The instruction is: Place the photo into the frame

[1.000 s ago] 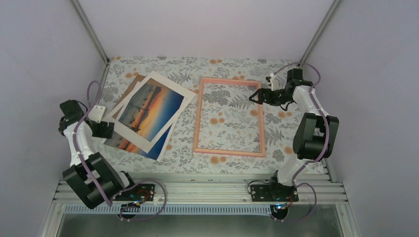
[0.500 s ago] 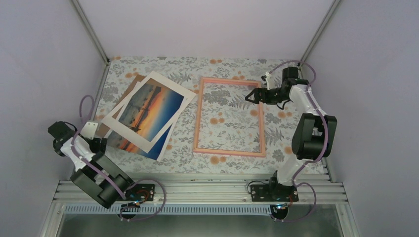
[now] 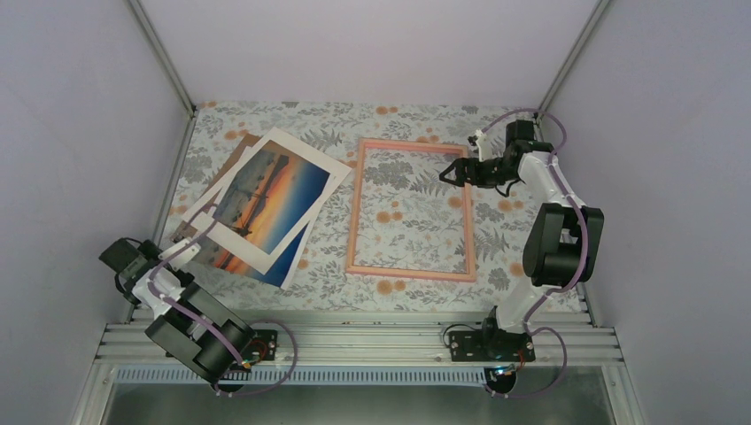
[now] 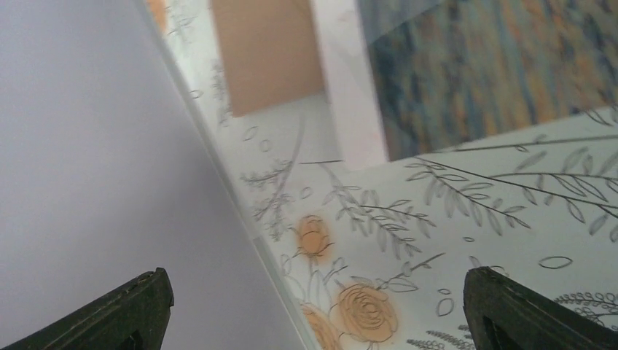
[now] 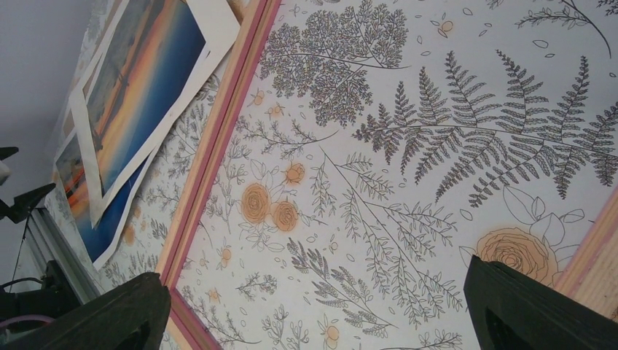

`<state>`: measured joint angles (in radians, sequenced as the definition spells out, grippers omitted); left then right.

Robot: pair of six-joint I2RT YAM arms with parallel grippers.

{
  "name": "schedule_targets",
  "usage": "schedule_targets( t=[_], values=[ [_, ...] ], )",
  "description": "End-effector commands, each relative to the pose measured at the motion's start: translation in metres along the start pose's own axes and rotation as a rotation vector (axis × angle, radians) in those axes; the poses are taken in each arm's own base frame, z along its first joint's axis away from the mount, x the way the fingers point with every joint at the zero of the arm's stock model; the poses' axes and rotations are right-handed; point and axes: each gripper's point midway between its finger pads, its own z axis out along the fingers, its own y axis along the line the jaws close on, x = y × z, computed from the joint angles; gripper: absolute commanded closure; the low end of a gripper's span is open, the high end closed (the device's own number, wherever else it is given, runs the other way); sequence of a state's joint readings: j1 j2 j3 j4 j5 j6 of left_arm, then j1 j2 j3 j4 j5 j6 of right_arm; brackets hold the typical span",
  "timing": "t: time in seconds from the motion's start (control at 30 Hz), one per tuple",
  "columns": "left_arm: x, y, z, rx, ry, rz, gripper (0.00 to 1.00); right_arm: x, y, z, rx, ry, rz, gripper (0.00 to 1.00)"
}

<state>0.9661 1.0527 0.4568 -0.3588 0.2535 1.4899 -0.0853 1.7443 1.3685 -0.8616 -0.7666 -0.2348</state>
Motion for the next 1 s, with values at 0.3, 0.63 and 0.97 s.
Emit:
schedule_targets(
  t=[0.3, 0.63, 0.97],
  values=[
    [-0.003, -0.001, 0.03, -0.18, -0.109, 0.536, 0.1, -0.012, 0.014, -0.009, -0.018, -0.031, -0.02, 0.0],
    [-0.024, 0.0, 0.03, -0.164, -0.254, 0.598, 0.35, -0.01, 0.012, -0.008, -0.012, -0.026, -0.019, 0.0],
    [-0.031, 0.001, 0.025, -0.186, -0.289, 0.672, 0.94, -0.008, 0.013, -0.008, -0.013, -0.028, -0.022, 0.0]
  ],
)
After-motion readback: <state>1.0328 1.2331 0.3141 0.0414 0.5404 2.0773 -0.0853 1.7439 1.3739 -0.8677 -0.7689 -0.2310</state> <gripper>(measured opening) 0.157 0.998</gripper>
